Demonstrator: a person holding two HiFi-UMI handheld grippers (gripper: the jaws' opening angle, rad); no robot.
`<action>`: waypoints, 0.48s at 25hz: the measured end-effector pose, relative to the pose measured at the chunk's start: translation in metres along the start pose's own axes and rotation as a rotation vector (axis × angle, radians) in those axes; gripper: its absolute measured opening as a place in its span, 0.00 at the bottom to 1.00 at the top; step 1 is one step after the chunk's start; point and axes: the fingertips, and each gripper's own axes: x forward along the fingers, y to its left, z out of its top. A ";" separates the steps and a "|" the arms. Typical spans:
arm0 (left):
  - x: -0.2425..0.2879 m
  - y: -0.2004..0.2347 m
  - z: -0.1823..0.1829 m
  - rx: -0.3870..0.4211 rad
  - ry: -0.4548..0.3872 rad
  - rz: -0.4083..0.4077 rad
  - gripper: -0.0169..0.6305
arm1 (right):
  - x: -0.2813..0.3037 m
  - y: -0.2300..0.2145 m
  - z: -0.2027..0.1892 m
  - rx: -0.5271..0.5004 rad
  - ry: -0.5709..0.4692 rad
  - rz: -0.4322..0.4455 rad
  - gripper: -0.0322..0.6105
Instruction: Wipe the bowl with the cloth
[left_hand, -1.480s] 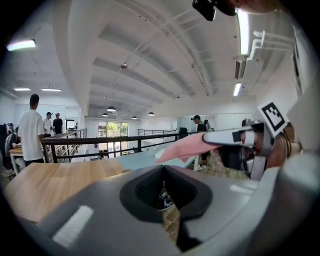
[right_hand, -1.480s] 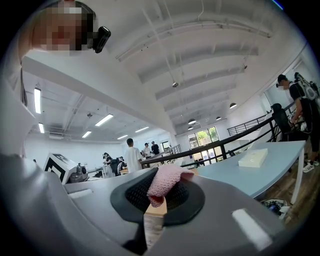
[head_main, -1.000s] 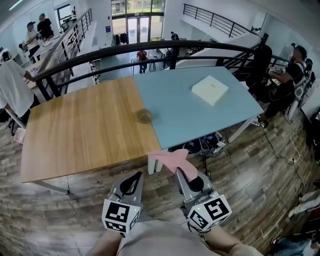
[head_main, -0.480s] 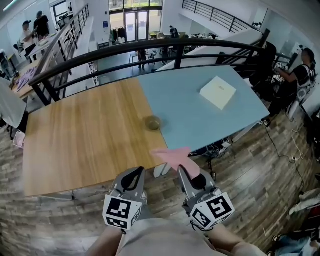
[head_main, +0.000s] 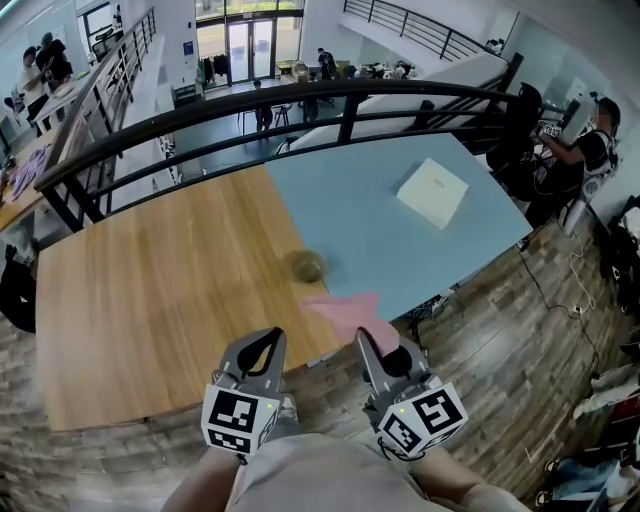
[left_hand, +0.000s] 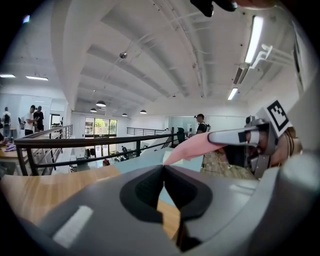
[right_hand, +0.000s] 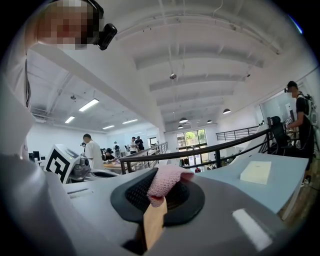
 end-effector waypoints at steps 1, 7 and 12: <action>0.005 0.006 -0.001 0.002 0.000 -0.008 0.03 | 0.008 -0.002 0.000 -0.001 -0.002 -0.008 0.08; 0.024 0.041 -0.001 -0.008 0.001 -0.025 0.03 | 0.044 -0.002 -0.001 -0.024 0.008 -0.028 0.08; 0.033 0.064 0.001 -0.014 -0.004 -0.029 0.03 | 0.067 -0.002 -0.002 -0.030 0.011 -0.042 0.08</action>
